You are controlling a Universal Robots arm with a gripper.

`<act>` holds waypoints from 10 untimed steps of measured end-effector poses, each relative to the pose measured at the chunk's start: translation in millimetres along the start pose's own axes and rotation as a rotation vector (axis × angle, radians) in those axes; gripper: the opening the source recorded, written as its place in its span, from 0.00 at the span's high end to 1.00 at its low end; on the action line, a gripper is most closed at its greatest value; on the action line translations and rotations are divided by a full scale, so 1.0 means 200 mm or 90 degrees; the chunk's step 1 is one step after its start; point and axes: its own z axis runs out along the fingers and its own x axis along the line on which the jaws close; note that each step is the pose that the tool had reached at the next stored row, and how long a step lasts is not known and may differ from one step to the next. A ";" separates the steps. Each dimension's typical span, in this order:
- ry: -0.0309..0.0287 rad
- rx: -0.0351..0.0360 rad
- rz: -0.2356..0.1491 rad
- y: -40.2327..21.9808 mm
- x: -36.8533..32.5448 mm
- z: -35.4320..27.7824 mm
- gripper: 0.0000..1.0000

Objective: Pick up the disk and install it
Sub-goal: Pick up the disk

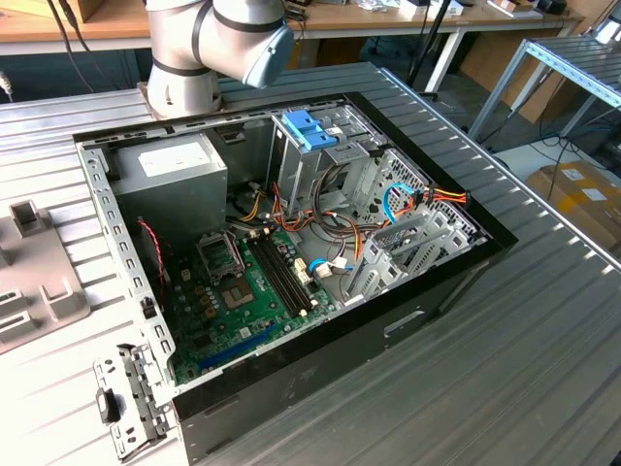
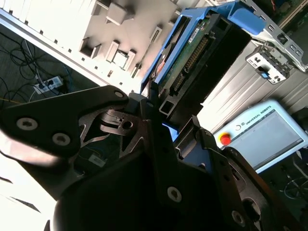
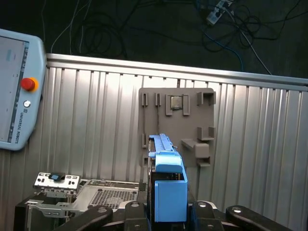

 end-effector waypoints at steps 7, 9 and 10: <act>-0.0004 -0.0043 0.000 -0.072 0.013 0.002 0.63; -0.0005 -0.0055 0.000 -0.091 0.017 0.003 0.63; -0.0005 -0.0062 0.000 -0.103 0.019 0.003 0.63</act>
